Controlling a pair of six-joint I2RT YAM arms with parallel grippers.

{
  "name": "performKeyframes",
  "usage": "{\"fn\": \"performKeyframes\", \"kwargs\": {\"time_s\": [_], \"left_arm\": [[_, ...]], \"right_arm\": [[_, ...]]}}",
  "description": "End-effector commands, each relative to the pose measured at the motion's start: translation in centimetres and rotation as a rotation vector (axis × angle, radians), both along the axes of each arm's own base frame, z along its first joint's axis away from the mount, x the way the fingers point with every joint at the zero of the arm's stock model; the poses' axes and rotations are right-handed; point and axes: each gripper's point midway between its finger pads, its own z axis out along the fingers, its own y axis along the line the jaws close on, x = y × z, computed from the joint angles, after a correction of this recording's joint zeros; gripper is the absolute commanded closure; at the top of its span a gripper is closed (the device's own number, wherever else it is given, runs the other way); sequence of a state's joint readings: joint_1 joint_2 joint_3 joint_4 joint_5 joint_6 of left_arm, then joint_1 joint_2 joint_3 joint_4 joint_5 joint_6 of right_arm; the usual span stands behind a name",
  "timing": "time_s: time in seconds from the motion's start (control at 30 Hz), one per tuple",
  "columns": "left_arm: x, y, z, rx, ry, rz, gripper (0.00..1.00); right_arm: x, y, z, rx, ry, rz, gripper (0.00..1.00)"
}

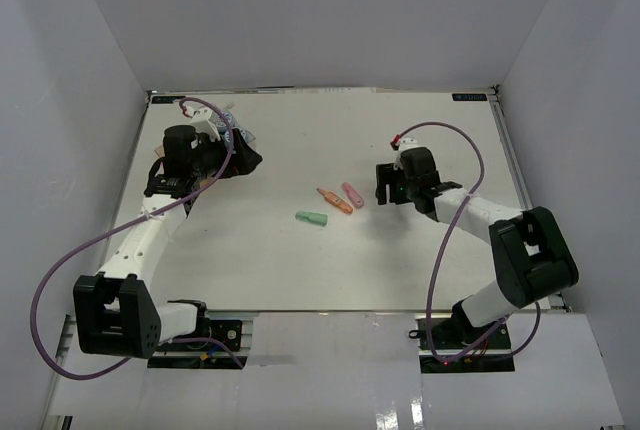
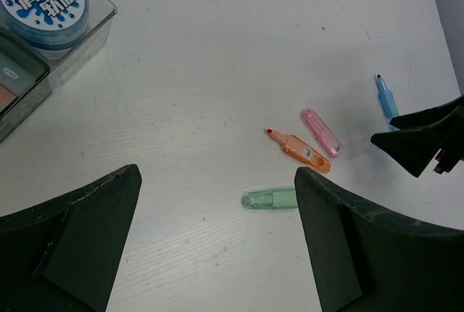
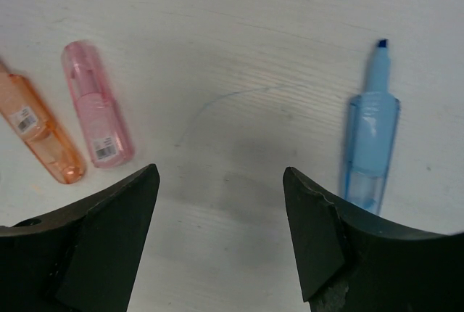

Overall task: Sort the stationery into containers
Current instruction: Place the pen in the storage box, then pick up the pen from the center of the board.

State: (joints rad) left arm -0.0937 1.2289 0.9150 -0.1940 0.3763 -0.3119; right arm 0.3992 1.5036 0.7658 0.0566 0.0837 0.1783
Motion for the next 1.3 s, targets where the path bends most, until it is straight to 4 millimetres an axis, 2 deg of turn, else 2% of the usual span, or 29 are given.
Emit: {"fn": "performKeyframes", "kwargs": {"time_s": [0.0,0.03,0.2,0.23,0.37,0.7,0.87,0.9,0.97,1.0,1.07,1.23,1.27], "left_arm": [[0.2,0.4,0.3,0.005,-0.016,0.018,0.02],[0.2,0.4,0.3,0.005,-0.017,0.021,0.02],[0.2,0.5,-0.1,0.010,-0.003,0.028,0.02],[0.3,0.5,-0.2,0.010,-0.002,0.028,0.02],[0.2,0.4,-0.1,0.008,-0.001,0.027,0.02],[0.2,-0.1,-0.1,-0.024,0.016,0.011,0.02],[0.0,-1.1,0.4,-0.077,0.026,-0.022,0.02],[-0.1,-1.4,0.4,-0.091,0.032,-0.031,0.02],[-0.6,-2.7,0.2,-0.138,0.066,-0.070,0.02],[-0.8,-3.2,0.3,-0.154,0.075,-0.082,0.02],[-1.3,-4.7,0.2,-0.200,0.119,-0.091,0.02],[-1.9,-7.9,0.1,-0.276,0.156,-0.080,0.02],[-2.2,-9.1,0.0,-0.300,0.174,-0.080,0.02]], "right_arm": [[1.6,3.9,1.8,-0.005,-0.072,0.156,0.25],[1.3,4.9,1.0,-0.022,-0.056,0.192,0.25],[1.1,8.1,0.8,-0.025,-0.049,0.315,0.28],[0.9,8.6,0.3,-0.030,-0.034,0.336,0.30],[0.6,9.8,-0.1,-0.038,-0.025,0.378,0.33],[0.4,9.1,-2.7,-0.085,0.025,0.359,0.44],[0.3,8.1,-3.6,-0.124,0.033,0.327,0.55],[0.3,8.0,-3.3,-0.123,0.025,0.324,0.62],[0.1,7.8,-3.1,-0.122,0.019,0.322,0.67],[0.2,7.9,-2.3,-0.111,-0.006,0.320,0.77],[0.1,8.0,-1.5,-0.099,-0.031,0.322,0.80],[-0.9,9.5,2.9,-0.004,-0.157,0.327,0.79],[-1.2,9.9,3.6,0.018,-0.177,0.331,0.78]]}}
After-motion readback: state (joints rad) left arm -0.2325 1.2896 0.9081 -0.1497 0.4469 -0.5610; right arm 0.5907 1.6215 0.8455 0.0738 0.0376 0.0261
